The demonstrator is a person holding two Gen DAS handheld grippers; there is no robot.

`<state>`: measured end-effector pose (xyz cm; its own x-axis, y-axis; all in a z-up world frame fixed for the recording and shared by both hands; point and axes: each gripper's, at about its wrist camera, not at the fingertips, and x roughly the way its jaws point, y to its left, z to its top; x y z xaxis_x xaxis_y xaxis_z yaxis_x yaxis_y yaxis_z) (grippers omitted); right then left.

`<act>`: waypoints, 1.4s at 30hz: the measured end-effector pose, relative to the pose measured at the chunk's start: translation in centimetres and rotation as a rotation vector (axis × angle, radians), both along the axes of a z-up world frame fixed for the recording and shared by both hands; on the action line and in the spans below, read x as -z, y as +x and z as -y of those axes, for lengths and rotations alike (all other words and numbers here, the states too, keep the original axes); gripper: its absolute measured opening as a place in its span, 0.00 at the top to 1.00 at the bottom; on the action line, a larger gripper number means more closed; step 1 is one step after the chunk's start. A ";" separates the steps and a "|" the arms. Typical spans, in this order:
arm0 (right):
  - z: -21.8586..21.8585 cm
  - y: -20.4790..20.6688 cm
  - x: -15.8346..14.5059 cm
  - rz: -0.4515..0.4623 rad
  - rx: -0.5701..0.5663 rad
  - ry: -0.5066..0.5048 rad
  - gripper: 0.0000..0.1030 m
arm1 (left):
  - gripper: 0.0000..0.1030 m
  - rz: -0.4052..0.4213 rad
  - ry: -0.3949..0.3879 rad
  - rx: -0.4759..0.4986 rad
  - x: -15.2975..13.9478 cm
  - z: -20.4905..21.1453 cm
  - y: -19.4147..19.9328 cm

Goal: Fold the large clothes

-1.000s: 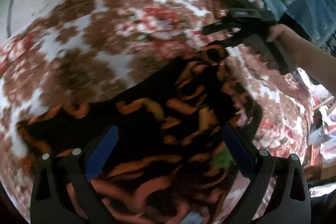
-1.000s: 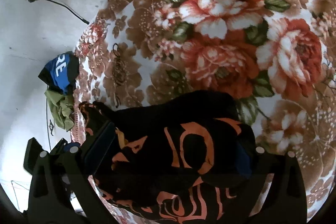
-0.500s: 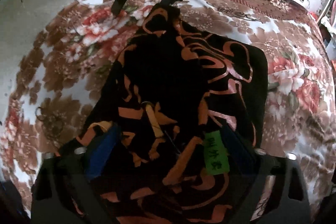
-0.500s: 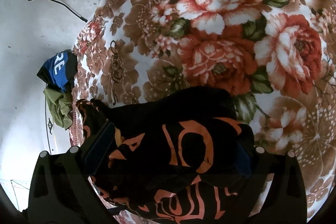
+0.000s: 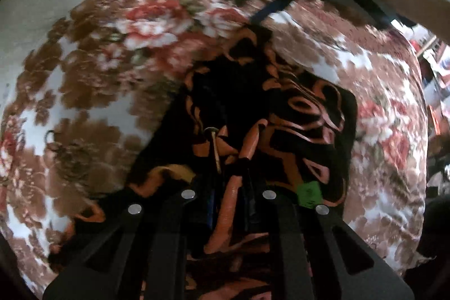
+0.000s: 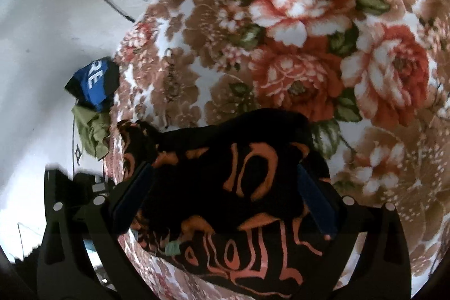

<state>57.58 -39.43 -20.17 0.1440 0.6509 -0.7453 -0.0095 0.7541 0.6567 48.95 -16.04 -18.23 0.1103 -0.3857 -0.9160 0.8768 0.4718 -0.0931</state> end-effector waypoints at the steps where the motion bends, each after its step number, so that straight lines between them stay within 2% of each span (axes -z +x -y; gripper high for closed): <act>1: 0.3 -0.2 -0.4 0.011 -0.001 0.001 0.04 | 0.88 0.005 0.003 -0.006 -0.2 -0.1 0.6; 5: 1.3 -2.0 -2.5 0.083 0.023 -0.016 0.04 | 0.88 0.014 0.012 -0.005 -0.7 0.4 2.8; 8: 1.0 -4.1 -3.2 0.140 0.022 -0.060 0.04 | 0.88 0.048 0.063 0.036 -0.3 1.4 4.2; 10: 0.1 -5.4 -2.9 0.166 0.014 -0.106 0.04 | 0.88 0.060 0.125 0.048 0.6 1.7 5.9; 14: -2.3 -7.2 -0.3 0.163 -0.054 -0.185 0.05 | 0.87 0.046 0.184 0.062 2.1 1.8 8.2; 19: -6.1 -8.6 3.1 0.174 -0.170 -0.391 0.05 | 0.85 0.031 0.241 0.091 5.8 2.0 8.8; 21: -7.3 -8.9 4.1 0.186 -0.212 -0.474 0.05 | 0.80 0.012 0.235 0.064 7.4 1.9 8.9; 22: -7.8 -8.9 4.7 0.190 -0.224 -0.516 0.05 | 0.64 0.012 0.219 0.035 7.7 1.7 9.1; 23: -7.9 -8.8 5.1 0.189 -0.223 -0.541 0.05 | 0.43 0.026 0.203 -0.010 7.9 1.3 9.4; 25: -7.9 -8.3 5.9 0.170 -0.205 -0.568 0.05 | 0.28 0.012 0.149 -0.089 7.7 0.1 10.1; 27: -7.6 -7.7 6.1 0.142 -0.163 -0.563 0.05 | 0.24 -0.017 0.113 -0.120 6.9 -1.0 10.2; 29: -7.5 -7.3 5.5 0.144 -0.135 -0.561 0.05 | 0.19 0.007 0.077 -0.141 4.8 -2.6 9.7; 33: -9.2 -7.0 2.3 0.234 -0.140 -0.572 0.05 | 0.14 0.089 0.038 -0.210 -0.6 -7.4 7.9; 35: -10.2 -6.7 1.6 0.246 -0.150 -0.563 0.05 | 0.14 0.135 0.098 -0.243 -2.0 -10.4 7.2; 38: -12.1 -5.6 1.3 0.245 -0.140 -0.554 0.05 | 0.14 0.188 0.266 -0.292 -1.5 -14.7 6.4; 40: -12.9 -4.7 1.5 0.245 -0.122 -0.583 0.05 | 0.14 0.176 0.318 -0.360 -0.4 -17.6 5.9; 42: -13.6 -3.0 2.5 0.230 -0.111 -0.637 0.05 | 0.14 0.160 0.328 -0.419 0.7 -19.4 5.9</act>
<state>54.54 -25.81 -22.65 0.3025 0.1162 -0.9460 -0.1956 0.9790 0.0578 54.88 3.36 -18.91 0.3407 0.0241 -0.9399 0.5992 0.7648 0.2368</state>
